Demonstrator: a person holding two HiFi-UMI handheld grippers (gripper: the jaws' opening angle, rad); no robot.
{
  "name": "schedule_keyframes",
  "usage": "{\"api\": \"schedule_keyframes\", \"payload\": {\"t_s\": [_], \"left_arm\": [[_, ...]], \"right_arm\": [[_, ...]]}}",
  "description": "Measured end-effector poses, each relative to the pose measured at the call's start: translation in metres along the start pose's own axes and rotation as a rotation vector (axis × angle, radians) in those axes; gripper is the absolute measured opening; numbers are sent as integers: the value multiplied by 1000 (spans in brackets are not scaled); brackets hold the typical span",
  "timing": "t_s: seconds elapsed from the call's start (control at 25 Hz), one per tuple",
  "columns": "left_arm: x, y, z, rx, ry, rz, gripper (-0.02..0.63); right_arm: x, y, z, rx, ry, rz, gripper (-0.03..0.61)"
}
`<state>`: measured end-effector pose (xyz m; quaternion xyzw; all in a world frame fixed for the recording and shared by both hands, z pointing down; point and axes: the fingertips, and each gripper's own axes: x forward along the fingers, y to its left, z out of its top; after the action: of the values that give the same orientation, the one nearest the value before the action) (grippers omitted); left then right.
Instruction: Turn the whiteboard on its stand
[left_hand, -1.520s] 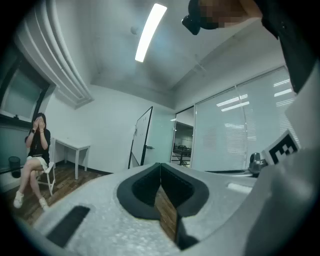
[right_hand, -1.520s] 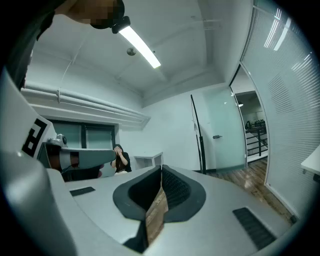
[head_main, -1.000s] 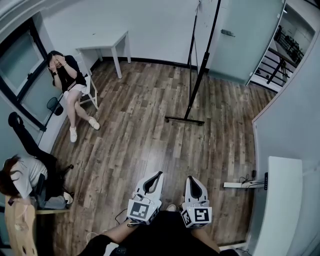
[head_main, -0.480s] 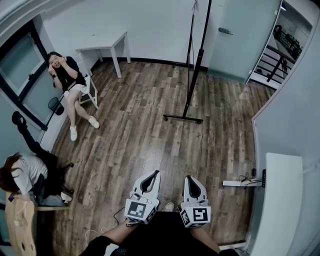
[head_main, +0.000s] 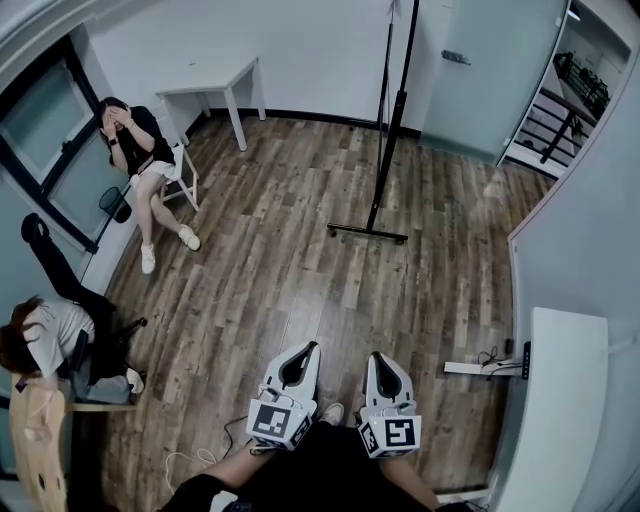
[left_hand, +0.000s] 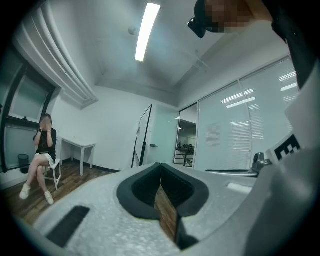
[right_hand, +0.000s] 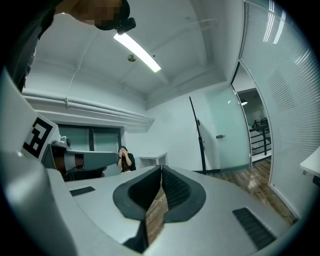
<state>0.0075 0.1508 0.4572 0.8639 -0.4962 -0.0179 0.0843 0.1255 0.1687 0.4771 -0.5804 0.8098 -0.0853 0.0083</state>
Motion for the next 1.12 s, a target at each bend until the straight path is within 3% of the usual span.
{"api": "schedule_keyframes", "payload": {"t_s": [0.4,0.84,1.12], "left_arm": [[82,31,7,-2,-23,-19,17],[210,111,21,-13,-6,-38,17],[286,164,44,-15,22,-103,17]], "right_arm": [[71,-38,2,-3,12,-19,17],[214,-82,19,-6,16,-51,17],[309,-99,39,-14,33,-94,17]]}}
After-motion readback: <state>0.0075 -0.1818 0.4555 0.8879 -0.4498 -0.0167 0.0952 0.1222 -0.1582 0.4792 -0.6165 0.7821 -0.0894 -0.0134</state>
